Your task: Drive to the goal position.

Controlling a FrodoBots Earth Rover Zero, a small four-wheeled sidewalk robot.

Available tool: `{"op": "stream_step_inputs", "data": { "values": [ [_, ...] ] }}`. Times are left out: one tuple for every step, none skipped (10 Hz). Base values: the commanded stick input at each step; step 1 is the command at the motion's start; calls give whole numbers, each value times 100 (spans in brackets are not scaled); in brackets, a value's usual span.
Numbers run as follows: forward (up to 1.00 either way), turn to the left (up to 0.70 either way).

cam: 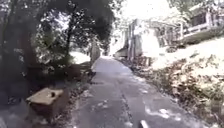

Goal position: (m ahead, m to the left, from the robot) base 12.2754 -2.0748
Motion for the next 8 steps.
{"op": "stream_step_inputs", "data": {
  "values": [
    [50,0],
    [50,-3],
    [50,-50],
    [50,-50],
    [50,-42],
    [50,9],
    [50,5],
    [50,0]
  ]
}}
